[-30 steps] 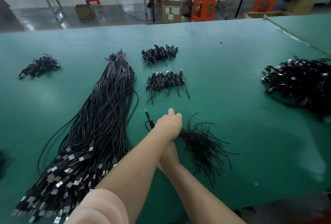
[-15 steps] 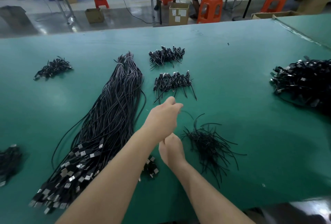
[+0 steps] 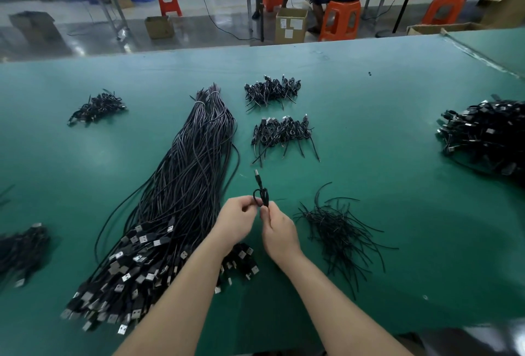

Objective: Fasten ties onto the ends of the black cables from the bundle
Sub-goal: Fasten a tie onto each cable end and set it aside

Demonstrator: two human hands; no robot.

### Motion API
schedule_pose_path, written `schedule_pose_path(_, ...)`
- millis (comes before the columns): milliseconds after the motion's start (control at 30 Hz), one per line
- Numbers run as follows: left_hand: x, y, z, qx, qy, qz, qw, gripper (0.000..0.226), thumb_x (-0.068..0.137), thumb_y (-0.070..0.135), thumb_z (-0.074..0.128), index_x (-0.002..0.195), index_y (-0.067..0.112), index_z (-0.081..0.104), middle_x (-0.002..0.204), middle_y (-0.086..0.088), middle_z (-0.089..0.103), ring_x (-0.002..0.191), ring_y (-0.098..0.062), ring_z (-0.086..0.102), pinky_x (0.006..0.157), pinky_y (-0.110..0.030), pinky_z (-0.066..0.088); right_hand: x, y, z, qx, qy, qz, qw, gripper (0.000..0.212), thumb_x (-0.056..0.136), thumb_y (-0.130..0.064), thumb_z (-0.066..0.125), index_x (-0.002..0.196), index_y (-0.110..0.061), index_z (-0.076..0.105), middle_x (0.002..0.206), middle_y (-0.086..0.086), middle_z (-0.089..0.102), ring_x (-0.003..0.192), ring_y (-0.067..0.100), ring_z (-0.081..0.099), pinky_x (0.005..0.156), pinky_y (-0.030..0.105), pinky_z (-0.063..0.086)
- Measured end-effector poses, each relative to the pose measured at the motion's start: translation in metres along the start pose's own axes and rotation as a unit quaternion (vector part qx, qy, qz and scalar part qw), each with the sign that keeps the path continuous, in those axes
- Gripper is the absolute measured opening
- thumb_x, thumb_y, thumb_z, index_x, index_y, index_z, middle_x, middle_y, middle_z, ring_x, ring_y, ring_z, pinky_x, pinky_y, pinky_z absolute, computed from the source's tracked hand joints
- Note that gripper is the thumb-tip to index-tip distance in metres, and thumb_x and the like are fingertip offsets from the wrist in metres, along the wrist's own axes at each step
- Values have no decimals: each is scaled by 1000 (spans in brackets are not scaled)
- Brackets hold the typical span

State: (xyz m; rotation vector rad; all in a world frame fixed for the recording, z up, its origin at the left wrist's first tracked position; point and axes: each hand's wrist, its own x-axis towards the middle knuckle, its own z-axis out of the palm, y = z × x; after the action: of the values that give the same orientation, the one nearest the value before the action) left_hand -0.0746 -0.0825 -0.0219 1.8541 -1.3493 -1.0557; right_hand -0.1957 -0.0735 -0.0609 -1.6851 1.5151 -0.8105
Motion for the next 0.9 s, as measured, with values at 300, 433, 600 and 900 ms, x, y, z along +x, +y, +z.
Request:
schedule_pose_path(300, -3, -1, -5, 27, 3, 55, 998, 29, 100, 14, 52, 94, 37, 69, 86, 5, 68, 58, -8, 50, 54, -23, 42, 3, 1, -1, -4, -16, 6, 1000, 36, 109, -35, 34, 75, -24, 39, 68, -6, 49, 60, 13, 43, 58, 36, 33)
schedule_pose_path(433, -2, -2, -5, 11, 7, 56, 998, 24, 102, 15, 51, 98, 28, 70, 86, 1, 61, 68, -16, 52, 60, -27, 41, 4, 2, -1, 2, -22, 8, 1000, 36, 109, -34, 35, 74, -24, 40, 67, -7, 49, 59, 13, 44, 55, 33, 31)
schedule_pose_path(600, -4, -3, -3, -78, 14, -7, 997, 30, 102, 14, 48, 94, 28, 73, 53, 9, 55, 57, -19, 43, 55, -31, 37, 2, 3, 0, -5, -22, 5, 1000, 36, 109, -35, 34, 77, -21, 43, 67, -6, 49, 59, 13, 43, 56, 34, 32)
schedule_pose_path(900, -7, -3, -9, -101, -28, -26, 994, 35, 98, 9, 49, 95, 31, 76, 56, 4, 55, 62, -18, 46, 62, -35, 40, 2, 3, -1, 7, -21, 11, 1000, 36, 108, -35, 35, 74, -25, 41, 65, -8, 48, 58, 12, 42, 54, 32, 31)
